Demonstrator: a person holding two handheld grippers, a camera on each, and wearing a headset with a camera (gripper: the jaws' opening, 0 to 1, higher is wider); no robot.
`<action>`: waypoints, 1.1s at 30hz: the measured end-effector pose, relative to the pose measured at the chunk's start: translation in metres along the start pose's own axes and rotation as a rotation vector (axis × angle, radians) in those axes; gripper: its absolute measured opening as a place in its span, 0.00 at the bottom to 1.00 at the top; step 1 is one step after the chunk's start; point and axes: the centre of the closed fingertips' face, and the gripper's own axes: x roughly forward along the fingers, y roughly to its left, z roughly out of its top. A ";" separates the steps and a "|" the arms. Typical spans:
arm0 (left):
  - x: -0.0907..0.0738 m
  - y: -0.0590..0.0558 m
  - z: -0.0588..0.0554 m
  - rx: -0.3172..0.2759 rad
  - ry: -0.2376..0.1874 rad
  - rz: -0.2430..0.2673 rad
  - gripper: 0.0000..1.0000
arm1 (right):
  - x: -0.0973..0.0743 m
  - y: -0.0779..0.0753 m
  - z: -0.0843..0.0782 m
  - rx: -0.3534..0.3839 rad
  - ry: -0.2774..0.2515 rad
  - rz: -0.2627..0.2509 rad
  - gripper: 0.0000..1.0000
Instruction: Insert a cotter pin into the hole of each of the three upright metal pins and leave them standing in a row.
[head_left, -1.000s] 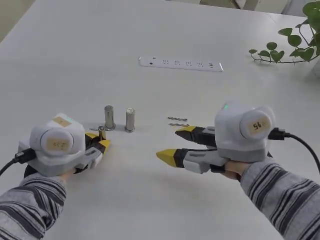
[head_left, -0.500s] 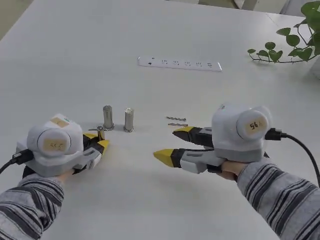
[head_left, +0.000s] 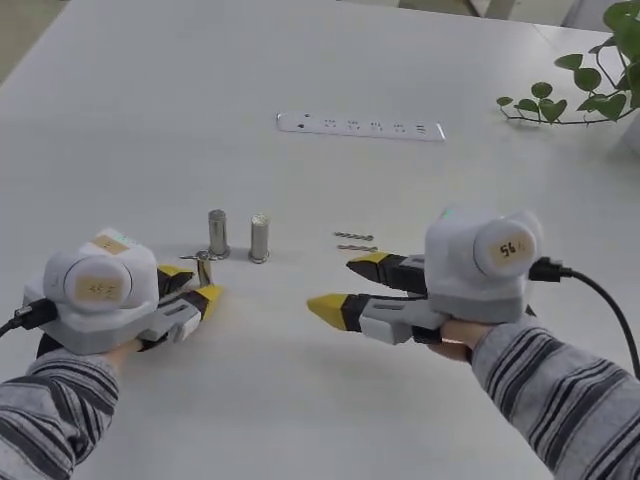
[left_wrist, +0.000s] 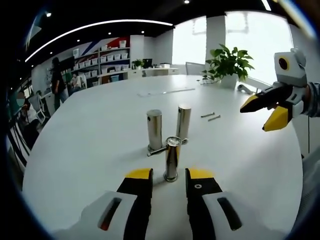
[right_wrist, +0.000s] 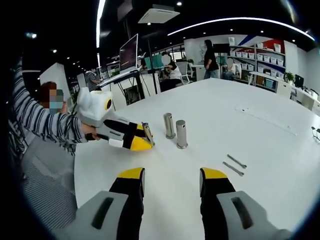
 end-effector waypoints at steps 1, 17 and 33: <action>-0.001 0.000 0.000 -0.006 0.000 0.003 0.27 | 0.000 -0.001 0.001 0.002 -0.002 -0.002 0.40; -0.037 -0.018 0.012 -0.002 -0.060 -0.024 0.60 | 0.035 -0.008 0.035 0.011 -0.070 -0.033 0.37; -0.059 -0.020 0.020 -0.023 -0.076 0.001 0.81 | 0.091 -0.016 0.042 0.052 -0.050 -0.047 0.29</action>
